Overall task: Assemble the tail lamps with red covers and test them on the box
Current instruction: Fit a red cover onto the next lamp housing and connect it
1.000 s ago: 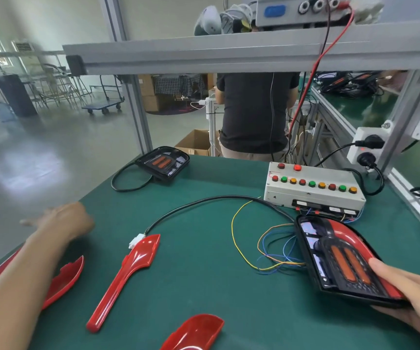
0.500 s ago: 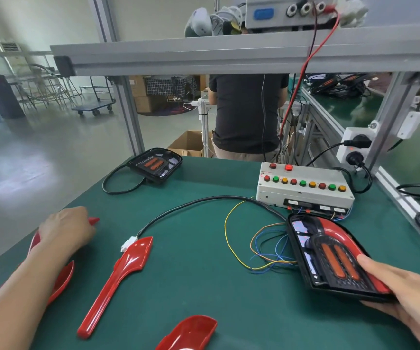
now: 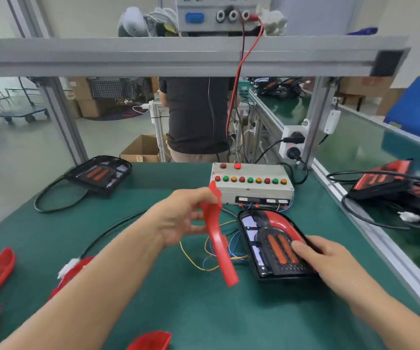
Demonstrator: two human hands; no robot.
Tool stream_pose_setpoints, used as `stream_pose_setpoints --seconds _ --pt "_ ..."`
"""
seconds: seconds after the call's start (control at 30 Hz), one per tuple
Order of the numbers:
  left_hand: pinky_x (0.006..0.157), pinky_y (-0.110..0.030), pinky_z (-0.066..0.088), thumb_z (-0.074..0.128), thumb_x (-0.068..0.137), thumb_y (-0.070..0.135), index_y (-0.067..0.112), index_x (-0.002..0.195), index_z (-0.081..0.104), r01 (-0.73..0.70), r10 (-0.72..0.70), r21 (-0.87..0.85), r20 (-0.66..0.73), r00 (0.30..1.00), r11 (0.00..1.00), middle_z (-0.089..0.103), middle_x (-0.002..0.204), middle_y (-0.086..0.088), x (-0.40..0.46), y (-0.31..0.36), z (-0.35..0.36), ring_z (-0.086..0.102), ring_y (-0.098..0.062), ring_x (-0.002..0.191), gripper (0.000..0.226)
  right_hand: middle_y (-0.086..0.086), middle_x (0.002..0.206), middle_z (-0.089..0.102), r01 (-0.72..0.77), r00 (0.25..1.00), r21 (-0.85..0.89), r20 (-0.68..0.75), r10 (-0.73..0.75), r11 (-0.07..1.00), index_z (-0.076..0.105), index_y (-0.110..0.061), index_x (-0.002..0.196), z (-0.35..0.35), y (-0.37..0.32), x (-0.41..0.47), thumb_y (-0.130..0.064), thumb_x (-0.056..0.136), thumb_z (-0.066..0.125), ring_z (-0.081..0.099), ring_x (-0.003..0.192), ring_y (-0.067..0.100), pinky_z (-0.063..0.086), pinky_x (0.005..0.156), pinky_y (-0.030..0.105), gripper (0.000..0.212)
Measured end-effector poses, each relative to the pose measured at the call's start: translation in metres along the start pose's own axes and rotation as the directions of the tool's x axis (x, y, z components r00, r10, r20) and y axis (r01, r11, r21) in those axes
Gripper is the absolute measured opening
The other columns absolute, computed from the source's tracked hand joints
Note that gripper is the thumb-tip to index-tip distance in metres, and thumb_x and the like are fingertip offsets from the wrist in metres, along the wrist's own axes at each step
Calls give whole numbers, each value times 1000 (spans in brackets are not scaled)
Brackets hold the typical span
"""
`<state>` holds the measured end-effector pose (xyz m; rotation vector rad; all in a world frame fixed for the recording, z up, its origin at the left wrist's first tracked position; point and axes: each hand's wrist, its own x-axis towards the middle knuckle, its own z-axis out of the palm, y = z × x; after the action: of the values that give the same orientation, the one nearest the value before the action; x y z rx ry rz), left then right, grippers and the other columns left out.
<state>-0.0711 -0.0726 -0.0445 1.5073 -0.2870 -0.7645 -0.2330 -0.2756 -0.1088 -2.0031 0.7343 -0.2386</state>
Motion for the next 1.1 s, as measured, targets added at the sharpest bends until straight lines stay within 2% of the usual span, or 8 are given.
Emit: stream_pose_setpoints --seconds 0.1,0.27,0.37,0.5,0.63,0.77,1.0,1.1 --pt "52 -23 43 55 82 12 14 77 58 78 -77 -19 21 997 997 57 71 -2 21 -4 32 51 -11 55 6 0 133 54 98 978 -332 -141 -152 938 53 -20 133 -1 -10 -8 -43 95 49 47 125 19 35 100 33 44" --pt "37 -16 41 56 88 8 6 82 57 84 -83 -144 13 996 986 62 60 -6 37 1 58 52 -8 40 6 -28 102 57 508 847 -297 0 -532 808 47 -50 118 6 -33 -38 -65 89 36 49 98 -9 36 81 9 34" --pt "38 -16 41 60 87 9 6 88 59 76 -75 -144 9 997 987 63 78 -11 39 3 67 53 -10 49 3 -25 92 62 545 770 -508 -11 -638 667 53 -41 118 6 -37 -42 -48 85 60 55 83 -4 44 65 15 34" --pt "52 -21 51 58 91 25 6 95 65 -15 15 40 -6 1000 999 66 90 -10 48 -2 67 60 -15 68 20 -9 87 68 433 770 -743 12 -638 509 53 -28 126 1 -37 -39 -39 91 58 65 74 19 46 56 33 37" --pt "80 -33 47 46 95 38 14 104 57 -77 173 429 -191 966 900 57 100 -5 70 -16 56 53 -20 84 28 -5 74 60 429 847 -493 -71 -526 757 49 -39 121 -7 -26 -33 -38 95 47 55 68 17 43 65 32 26" --pt "42 -25 50 42 99 29 7 98 56 136 -119 184 -102 988 973 64 66 -6 76 -28 68 61 -16 43 26 -2 71 62 426 866 -395 -84 -494 814 49 -37 118 0 -26 -37 -31 91 55 54 64 12 46 64 30 29" --pt "54 -35 52 46 95 14 9 82 50 158 -151 50 -125 981 986 50 61 -9 79 -35 76 52 -21 50 15 -8 116 65 461 812 -597 -14 -583 656 37 -37 141 20 -25 -47 -47 98 36 62 98 22 45 77 36 43" --pt "40 -27 50 47 95 16 10 84 52 167 -173 -50 -159 972 985 54 63 -9 76 -39 75 53 -18 44 14 -6 85 72 454 765 -722 16 -644 522 56 -27 128 24 -30 -50 -43 96 44 67 66 20 39 51 31 38"
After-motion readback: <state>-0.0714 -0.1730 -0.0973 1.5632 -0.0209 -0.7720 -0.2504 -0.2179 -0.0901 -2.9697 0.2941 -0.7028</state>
